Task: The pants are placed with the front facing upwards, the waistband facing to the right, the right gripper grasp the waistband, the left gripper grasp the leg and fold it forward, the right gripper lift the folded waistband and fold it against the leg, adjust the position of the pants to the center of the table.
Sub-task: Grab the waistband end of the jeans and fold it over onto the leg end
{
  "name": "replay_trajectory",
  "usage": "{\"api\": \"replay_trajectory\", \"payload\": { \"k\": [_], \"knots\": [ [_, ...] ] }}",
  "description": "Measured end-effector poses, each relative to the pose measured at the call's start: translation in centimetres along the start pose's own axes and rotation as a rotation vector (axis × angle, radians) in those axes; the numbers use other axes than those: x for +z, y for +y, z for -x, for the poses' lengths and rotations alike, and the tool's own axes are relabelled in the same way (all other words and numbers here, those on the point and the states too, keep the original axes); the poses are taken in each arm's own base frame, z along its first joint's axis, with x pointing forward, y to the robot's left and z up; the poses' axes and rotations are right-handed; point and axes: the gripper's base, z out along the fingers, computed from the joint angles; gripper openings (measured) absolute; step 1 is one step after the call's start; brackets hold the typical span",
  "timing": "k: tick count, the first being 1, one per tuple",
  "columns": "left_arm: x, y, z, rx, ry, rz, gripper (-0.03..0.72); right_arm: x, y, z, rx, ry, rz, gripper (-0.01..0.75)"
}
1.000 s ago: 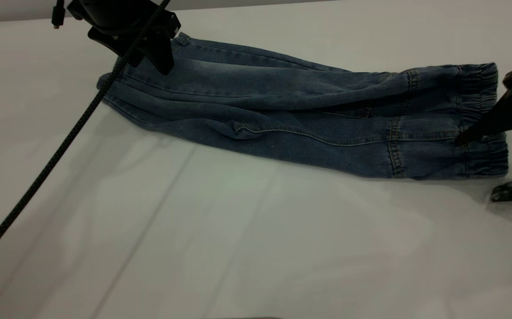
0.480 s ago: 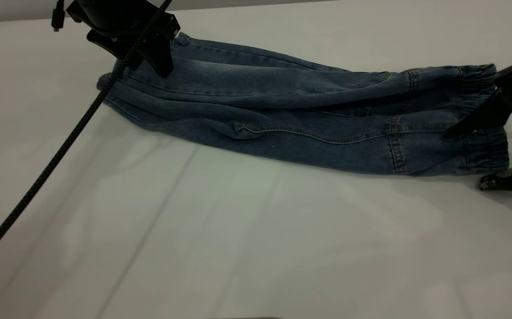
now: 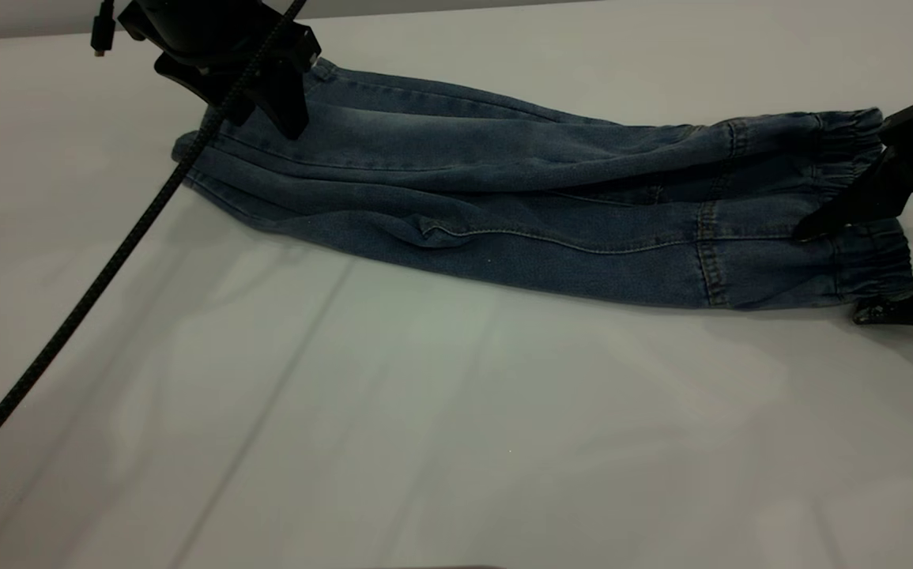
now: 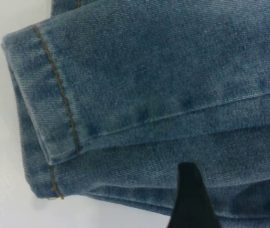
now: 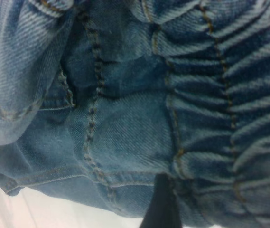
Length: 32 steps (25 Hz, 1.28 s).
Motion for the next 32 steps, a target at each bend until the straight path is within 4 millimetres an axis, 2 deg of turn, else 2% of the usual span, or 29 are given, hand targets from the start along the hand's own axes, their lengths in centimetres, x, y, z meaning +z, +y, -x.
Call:
{"api": "replay_trajectory", "payload": {
  "k": [8,13,16,19,21,26,29,32],
  "knots": [
    [0.1,0.0,-0.1,0.0,0.013,-0.003,0.417,0.1,0.8,1.7,-0.038,-0.045,0.002,0.505],
    [1.5,-0.7,-0.9,0.011,0.072,-0.02,0.417,0.1,0.6,1.8,-0.017,-0.057,-0.024,0.458],
    [2.3,-1.9,-1.2,0.047,0.091,-0.034,0.417,0.1,0.9,2.3,-0.028,-0.071,-0.026,0.36],
    [2.6,-3.3,-1.2,0.102,0.093,-0.047,0.417,0.1,1.2,2.9,-0.04,-0.086,-0.02,0.182],
    [2.6,-4.2,-1.0,0.124,0.082,-0.052,0.417,0.1,1.5,3.2,-0.048,-0.094,-0.013,0.106],
    [2.7,-5.9,-0.3,0.111,0.005,-0.076,0.417,0.1,2.4,3.7,-0.098,-0.091,0.051,0.111],
    [3.0,-6.9,0.2,0.067,-0.053,-0.097,0.407,-0.1,3.8,3.5,-0.149,-0.053,0.184,0.111],
    [4.3,-7.6,0.0,0.059,-0.056,-0.107,0.393,-0.6,5.2,3.3,-0.193,-0.027,0.307,0.111]
  ]
}}
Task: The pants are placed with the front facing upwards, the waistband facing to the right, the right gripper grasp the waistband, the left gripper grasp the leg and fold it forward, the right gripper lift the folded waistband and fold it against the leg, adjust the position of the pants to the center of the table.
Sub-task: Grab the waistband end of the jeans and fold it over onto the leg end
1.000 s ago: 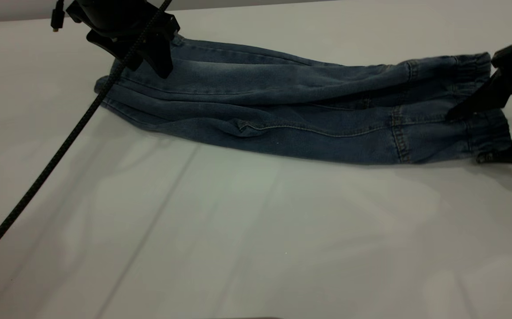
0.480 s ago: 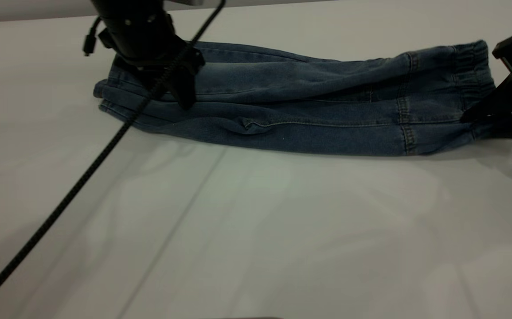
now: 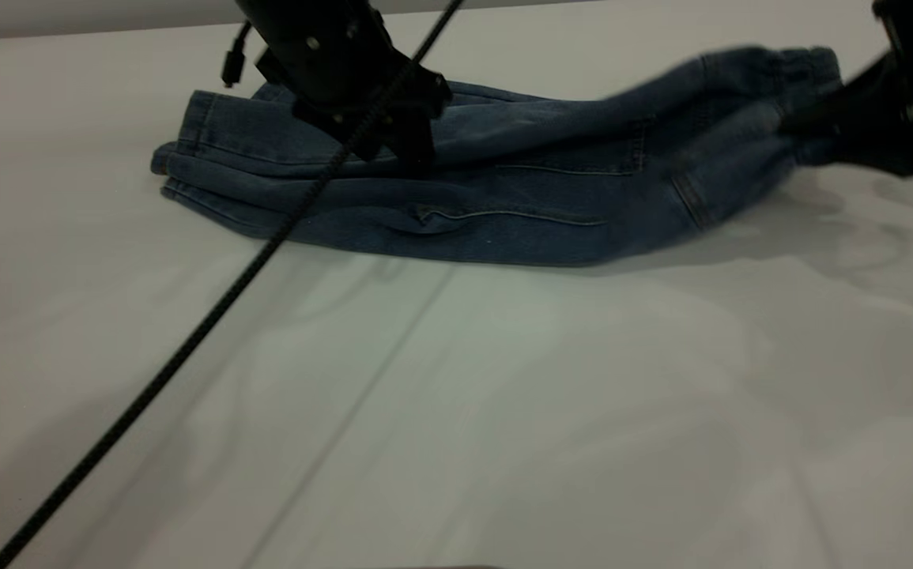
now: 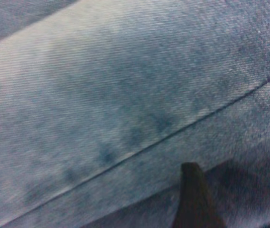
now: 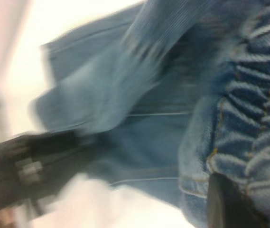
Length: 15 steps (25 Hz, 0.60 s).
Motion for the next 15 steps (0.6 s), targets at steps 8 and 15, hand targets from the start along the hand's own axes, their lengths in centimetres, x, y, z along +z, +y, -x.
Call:
{"api": "replay_trajectory", "payload": {
  "k": [8,15],
  "knots": [
    [2.5,-3.6,-0.5,0.071,0.023,-0.036,0.39,-1.8,5.4,1.1,-0.179,-0.019,0.206,0.111],
    [3.4,-8.2,-1.0,0.139,0.005,-0.077,0.39,-3.5,8.5,1.3,-0.295,-0.046,0.245,0.111]
  ]
}}
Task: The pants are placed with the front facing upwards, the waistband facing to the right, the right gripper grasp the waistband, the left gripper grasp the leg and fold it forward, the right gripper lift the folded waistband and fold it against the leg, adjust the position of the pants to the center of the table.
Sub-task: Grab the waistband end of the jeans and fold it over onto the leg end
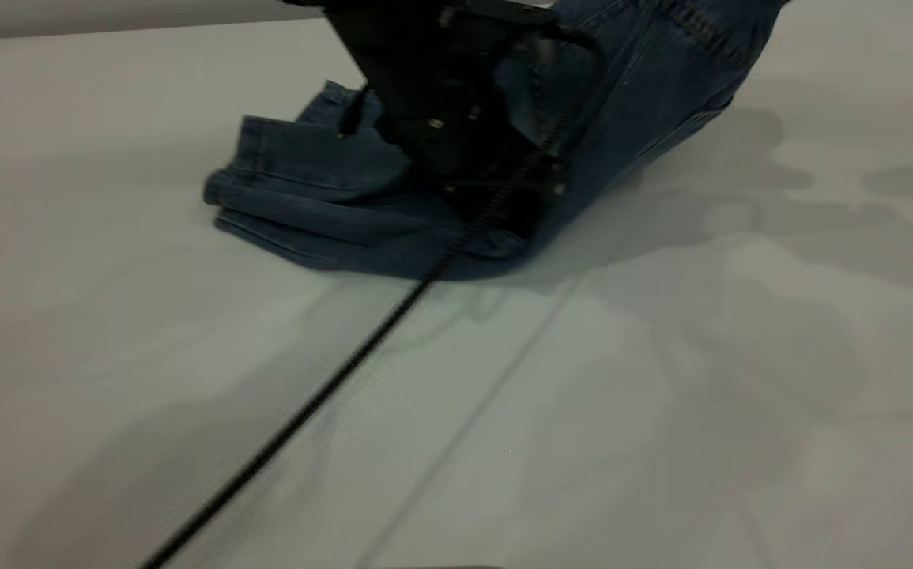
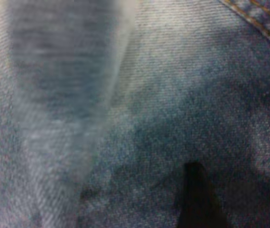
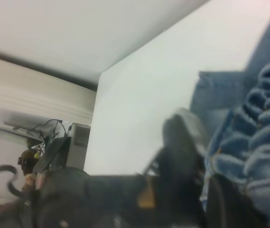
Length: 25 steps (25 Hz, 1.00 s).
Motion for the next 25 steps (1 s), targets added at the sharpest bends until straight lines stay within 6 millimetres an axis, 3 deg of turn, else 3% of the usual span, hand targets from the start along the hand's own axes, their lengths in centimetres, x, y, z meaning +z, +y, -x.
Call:
{"api": "replay_trajectory", "payload": {
  "k": [4,8,15,21,25],
  "knots": [
    [0.3,-2.0,0.3,0.033,-0.024,-0.014,0.39,-0.3,0.9,0.1,-0.03,-0.001,0.006,0.111],
    [0.0,-1.8,1.0,0.009,-0.029,-0.022,0.39,-0.4,1.3,0.1,-0.05,0.008,0.008,0.111],
    [-3.2,1.3,3.1,0.017,-0.05,0.01,0.39,-0.5,1.6,0.2,-0.059,0.006,0.018,0.114],
    [-3.7,4.7,2.4,0.003,0.012,0.053,0.39,-0.9,4.0,0.4,-0.131,-0.015,0.046,0.114],
    [-3.9,5.7,1.8,0.025,0.07,0.071,0.39,-1.2,5.3,0.9,-0.181,-0.037,0.071,0.114]
  ]
}}
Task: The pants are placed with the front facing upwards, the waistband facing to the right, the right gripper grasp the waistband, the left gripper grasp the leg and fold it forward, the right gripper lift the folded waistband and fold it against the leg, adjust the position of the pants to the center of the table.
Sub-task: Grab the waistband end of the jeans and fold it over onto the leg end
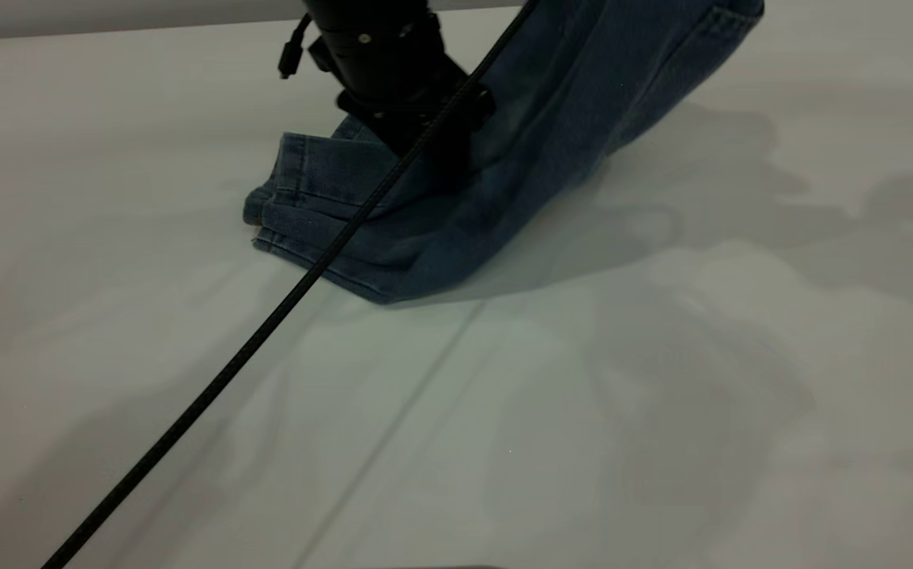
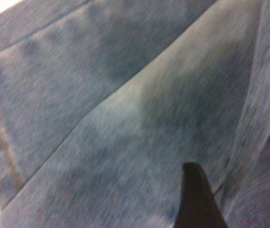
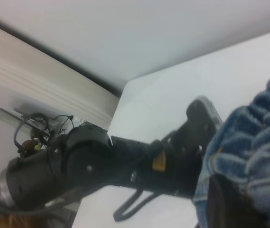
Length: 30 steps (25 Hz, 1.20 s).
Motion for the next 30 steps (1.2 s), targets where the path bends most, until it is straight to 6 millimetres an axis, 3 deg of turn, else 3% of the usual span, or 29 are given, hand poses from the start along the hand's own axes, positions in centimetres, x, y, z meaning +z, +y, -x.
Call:
{"api": "replay_trajectory", "payload": {
  "k": [6,11,18,25,30],
  "knots": [
    [0.1,0.7,-0.1,0.043,0.01,0.066,0.39,-0.3,2.0,1.6,-0.072,-0.024,0.024,0.114],
    [0.4,0.7,0.1,0.021,-0.028,0.087,0.39,-0.5,2.8,1.7,-0.115,-0.007,0.031,0.114],
    [3.6,-2.6,-0.9,0.083,0.019,0.052,0.388,-0.5,2.8,1.6,-0.122,0.01,0.027,0.114],
    [3.7,-5.1,-0.5,0.094,-0.004,0.027,0.389,1.9,4.4,-0.1,-0.16,0.091,0.092,0.114],
    [1.9,-3.8,-0.2,0.019,0.027,0.033,0.389,2.8,5.1,-1.1,-0.195,0.149,0.116,0.114]
  ]
}}
